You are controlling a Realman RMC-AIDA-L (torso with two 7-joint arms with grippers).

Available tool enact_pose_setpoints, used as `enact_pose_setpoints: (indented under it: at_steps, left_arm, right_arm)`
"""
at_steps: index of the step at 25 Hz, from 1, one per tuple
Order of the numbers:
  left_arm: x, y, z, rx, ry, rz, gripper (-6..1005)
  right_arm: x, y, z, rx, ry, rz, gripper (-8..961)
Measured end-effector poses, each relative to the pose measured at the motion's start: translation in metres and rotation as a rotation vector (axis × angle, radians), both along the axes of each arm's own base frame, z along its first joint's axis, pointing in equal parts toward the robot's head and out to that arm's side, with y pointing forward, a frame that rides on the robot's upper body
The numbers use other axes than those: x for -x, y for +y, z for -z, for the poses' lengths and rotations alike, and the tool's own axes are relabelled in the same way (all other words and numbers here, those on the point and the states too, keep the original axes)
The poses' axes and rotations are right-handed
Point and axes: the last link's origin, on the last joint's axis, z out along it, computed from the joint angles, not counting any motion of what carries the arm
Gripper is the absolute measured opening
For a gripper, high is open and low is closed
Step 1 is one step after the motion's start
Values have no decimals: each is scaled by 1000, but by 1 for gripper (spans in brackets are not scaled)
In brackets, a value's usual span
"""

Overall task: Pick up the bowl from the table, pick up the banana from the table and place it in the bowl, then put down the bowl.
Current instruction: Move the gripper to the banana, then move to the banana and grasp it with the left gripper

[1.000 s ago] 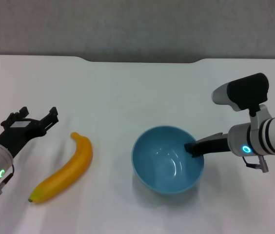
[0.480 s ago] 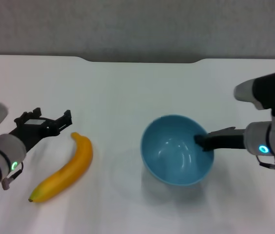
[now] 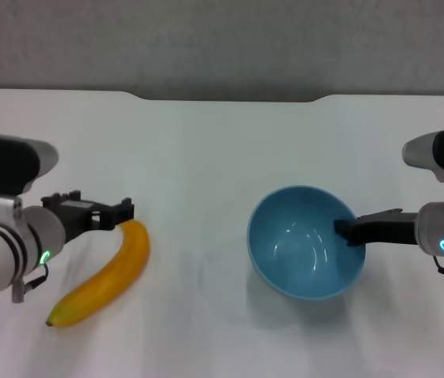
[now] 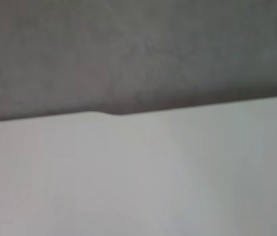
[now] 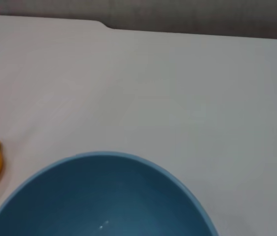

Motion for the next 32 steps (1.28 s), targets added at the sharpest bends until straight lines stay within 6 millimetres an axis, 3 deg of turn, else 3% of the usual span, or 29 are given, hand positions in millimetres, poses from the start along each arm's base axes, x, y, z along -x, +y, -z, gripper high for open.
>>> enact_pose_setpoints:
  at_steps: [10,16,22,32]
  left_arm:
    - [0,0,-11,143,135,-117,907]
    - [-13,-6,3,234,208,-139,907]
    - [-38,-11,14,281,215,-103,908]
    - [-32,-10,30,301,242,-118,862]
  right_arm:
    - [-2,0,-2,-6,2,5,32]
    - [-2,1,-3,-7,3,7,32]
    - [-2,2,-2,-5,0,7,32]
    - [11,6,-4,-8,8,-28,32]
